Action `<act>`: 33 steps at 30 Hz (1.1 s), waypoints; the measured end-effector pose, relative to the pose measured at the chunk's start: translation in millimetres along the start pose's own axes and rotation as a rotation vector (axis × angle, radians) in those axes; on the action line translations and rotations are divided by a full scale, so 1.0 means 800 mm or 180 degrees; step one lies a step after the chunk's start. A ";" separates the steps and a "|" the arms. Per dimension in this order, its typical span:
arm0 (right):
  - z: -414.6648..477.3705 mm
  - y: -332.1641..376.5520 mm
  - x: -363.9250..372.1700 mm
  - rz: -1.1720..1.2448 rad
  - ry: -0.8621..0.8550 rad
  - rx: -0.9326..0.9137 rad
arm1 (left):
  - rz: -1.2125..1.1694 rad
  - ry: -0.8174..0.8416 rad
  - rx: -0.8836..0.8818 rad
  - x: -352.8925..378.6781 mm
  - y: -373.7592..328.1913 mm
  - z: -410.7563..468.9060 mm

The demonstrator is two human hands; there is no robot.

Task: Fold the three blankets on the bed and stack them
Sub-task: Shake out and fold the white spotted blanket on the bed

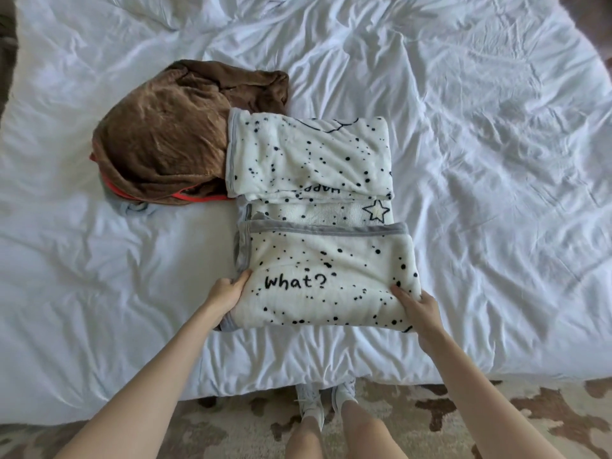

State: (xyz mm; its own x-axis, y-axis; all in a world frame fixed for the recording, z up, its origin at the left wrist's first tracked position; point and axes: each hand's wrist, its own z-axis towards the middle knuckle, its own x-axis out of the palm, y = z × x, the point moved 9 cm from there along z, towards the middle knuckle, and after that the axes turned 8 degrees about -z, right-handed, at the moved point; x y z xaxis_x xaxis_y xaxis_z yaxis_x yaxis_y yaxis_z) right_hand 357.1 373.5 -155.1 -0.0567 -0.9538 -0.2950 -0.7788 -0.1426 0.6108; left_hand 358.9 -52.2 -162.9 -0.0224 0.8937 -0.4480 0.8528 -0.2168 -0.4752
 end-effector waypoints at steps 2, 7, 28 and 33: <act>-0.011 0.019 -0.007 0.0014 0.0013 0.0072 | 0.0069 -0.0071 0.0016 -0.013 -0.020 -0.017; -0.003 0.115 -0.026 0.0260 -0.0080 -0.0025 | -0.0202 -0.0278 0.0055 -0.052 -0.113 -0.025; 0.168 0.394 0.074 -0.0564 -0.0246 -0.1006 | -0.0790 -0.1023 0.1361 -0.118 -0.383 0.084; 0.126 0.431 0.131 -0.2110 -0.1362 -0.2704 | 0.1483 -0.1431 0.3766 -0.016 -0.449 0.026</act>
State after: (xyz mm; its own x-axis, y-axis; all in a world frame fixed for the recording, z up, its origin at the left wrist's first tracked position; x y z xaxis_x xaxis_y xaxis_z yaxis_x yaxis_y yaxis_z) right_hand 19.6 250.7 -49.2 -0.1275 -0.4813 -0.8672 -0.0736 -0.8673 0.4922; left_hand 42.2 5.9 -2.4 -0.2185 0.4890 -0.8445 -0.1252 -0.8723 -0.4728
